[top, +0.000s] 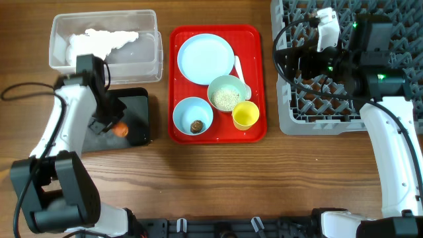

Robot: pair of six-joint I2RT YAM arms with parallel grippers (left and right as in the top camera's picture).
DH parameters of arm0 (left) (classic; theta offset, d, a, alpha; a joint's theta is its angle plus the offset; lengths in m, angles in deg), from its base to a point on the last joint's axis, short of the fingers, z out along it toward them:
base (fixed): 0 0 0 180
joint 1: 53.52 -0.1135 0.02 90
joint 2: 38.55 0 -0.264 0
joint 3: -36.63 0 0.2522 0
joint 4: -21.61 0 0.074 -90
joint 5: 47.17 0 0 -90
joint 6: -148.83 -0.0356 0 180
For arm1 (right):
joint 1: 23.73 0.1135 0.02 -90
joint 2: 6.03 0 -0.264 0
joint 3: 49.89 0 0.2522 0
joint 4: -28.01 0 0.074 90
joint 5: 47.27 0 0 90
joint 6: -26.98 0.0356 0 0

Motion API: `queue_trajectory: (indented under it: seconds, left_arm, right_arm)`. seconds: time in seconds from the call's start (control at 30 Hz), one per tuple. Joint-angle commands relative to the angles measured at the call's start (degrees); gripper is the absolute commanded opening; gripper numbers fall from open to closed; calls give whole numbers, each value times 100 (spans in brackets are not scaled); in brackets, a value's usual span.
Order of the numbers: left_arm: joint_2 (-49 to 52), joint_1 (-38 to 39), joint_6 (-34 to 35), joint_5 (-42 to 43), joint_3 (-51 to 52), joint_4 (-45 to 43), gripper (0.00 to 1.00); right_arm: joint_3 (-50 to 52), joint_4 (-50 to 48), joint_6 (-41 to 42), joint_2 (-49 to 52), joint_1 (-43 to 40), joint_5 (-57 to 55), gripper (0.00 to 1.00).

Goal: Sort waste into correct bins and load items into the dishwasher rack
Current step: 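Place the carrot onto the black tray, then grasp the light-blue bowl rim with the left gripper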

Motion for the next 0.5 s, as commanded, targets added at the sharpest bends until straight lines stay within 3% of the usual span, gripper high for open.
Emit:
queue_trajectory:
  seconds: [0.0, 0.1, 0.13, 0.2, 0.27, 0.33, 0.4, 0.47]
  left_arm:
    - [-55, -173, 734, -186, 1152, -1513, 6]
    - [-55, -173, 916, -186, 1676, -2564, 5]
    - [-55, -173, 914, -186, 1676, -2656, 15]
    - [-61, -173, 909, -160, 1674, -2758, 63]
    - [-153, -173, 885, -160, 1672, -2732, 80]
    - [-437, -173, 841, -157, 1615, -2662, 86]
    - [-903, -168, 363, 87, 1515, -2632, 89]
    - [-1624, -76, -608, 778, 1366, -2627, 95]
  right_arm:
    - [-13, 20, 39, 35, -7, -13, 100]
    - [-13, 83, 39, 35, -7, -11, 100]
    - [-13, 114, 39, 35, -7, -13, 100]
    - [-13, 118, 39, 35, -7, -11, 100]
    - [-13, 109, 39, 35, -7, -13, 100]
    - [-13, 111, 37, 35, -7, -13, 100]
    - [-13, 111, 39, 35, -7, -11, 100]
    - [-13, 109, 39, 35, -7, -9, 100]
